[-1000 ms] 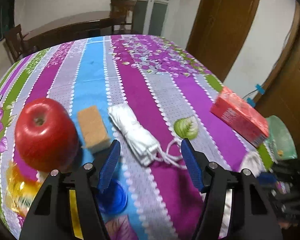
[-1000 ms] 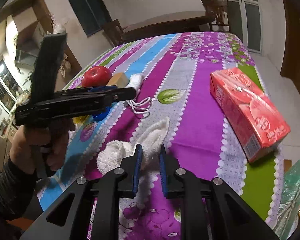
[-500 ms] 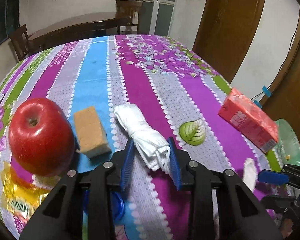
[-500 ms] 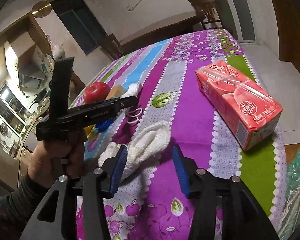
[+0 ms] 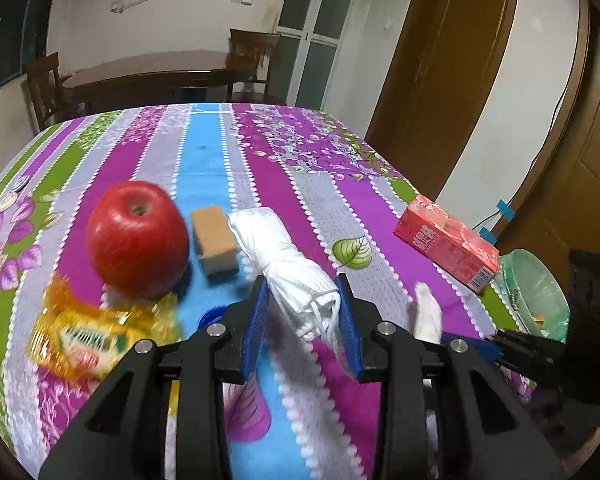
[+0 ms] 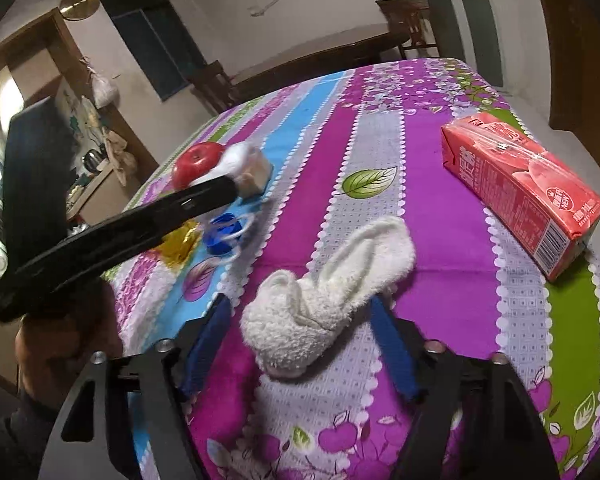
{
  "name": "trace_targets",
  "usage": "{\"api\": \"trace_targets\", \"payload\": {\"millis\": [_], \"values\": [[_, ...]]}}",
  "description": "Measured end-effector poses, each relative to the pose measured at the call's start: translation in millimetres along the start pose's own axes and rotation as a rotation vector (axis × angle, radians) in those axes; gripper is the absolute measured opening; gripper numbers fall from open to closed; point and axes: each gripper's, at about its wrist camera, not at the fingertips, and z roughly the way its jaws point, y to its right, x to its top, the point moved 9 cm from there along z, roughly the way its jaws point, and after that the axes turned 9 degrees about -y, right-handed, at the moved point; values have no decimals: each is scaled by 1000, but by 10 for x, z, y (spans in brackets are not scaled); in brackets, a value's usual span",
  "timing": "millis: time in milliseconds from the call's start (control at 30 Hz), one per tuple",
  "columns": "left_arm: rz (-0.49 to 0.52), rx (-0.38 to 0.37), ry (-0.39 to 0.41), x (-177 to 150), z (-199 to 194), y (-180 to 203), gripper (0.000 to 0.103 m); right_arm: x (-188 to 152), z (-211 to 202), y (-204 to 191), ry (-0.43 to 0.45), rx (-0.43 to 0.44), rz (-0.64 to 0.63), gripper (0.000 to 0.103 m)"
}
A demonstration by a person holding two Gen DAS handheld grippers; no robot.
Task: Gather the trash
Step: 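Carry the white rope bundle and knitted ball in both tools over the bin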
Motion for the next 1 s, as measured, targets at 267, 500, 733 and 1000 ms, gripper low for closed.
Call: {"api": "trace_targets", "payload": {"millis": [267, 500, 733, 1000], "values": [[15, 13, 44, -192, -235, -4, 32, -44, -102, -187, 49, -66, -92, 41], [76, -9, 112, -288, -534, 256, 32, -90, -618, -277, 193, -192, -155, 41], [150, -59, 149, -328, -694, 706, 32, -185, -1290, -188, 309, -272, -154, 41], [235, -133, 185, -258, -767, 1311, 32, -324, -1921, 100, 364, -344, -109, 42]]}}
